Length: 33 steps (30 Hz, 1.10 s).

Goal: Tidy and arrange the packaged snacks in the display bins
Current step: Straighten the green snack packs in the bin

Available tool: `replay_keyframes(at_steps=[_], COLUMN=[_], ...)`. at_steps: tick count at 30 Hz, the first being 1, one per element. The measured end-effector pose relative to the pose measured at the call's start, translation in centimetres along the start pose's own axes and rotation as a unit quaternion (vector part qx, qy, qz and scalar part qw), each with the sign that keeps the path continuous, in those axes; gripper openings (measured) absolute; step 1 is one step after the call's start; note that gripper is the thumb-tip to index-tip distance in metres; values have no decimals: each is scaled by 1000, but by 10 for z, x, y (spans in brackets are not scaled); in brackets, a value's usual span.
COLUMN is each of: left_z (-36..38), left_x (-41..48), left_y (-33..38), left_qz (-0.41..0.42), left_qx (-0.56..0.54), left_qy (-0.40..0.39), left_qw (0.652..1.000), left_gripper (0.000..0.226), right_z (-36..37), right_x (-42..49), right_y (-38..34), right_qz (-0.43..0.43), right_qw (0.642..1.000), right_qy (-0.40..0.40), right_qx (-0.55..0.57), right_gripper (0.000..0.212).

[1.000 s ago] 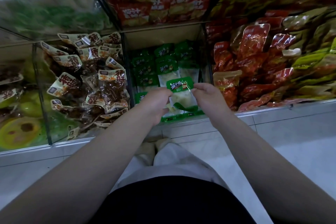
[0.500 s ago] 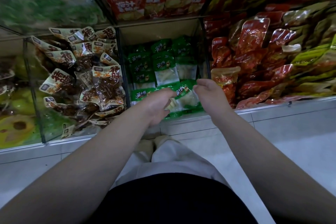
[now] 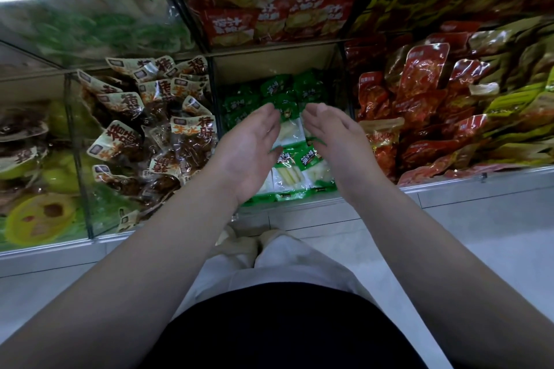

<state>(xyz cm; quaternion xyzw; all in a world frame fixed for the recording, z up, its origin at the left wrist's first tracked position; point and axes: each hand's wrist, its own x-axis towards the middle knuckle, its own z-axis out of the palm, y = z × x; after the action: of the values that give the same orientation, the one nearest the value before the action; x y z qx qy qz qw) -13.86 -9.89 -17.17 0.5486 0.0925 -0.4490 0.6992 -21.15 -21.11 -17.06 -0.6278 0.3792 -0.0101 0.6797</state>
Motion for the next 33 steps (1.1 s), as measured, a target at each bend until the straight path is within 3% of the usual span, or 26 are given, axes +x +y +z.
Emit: replay_keyframes(at_steps=[8, 28, 33], left_z=[-16, -61, -67], left_x=[-26, -43, -45], left_y=[32, 119, 146], left_qz=[59, 131, 167], left_qx=[-20, -27, -24], left_qy=[-17, -59, -80], left_qw=[998, 989, 982], left_gripper=[52, 52, 72], right_z=[30, 100, 115], right_x=[-12, -12, -6], right_y=[-32, -96, -116], right_qz=[-27, -128, -158], right_qw=[995, 981, 976], right_qy=[-48, -93, -99], right_qx=[85, 110, 112], right_gripper=[45, 49, 60])
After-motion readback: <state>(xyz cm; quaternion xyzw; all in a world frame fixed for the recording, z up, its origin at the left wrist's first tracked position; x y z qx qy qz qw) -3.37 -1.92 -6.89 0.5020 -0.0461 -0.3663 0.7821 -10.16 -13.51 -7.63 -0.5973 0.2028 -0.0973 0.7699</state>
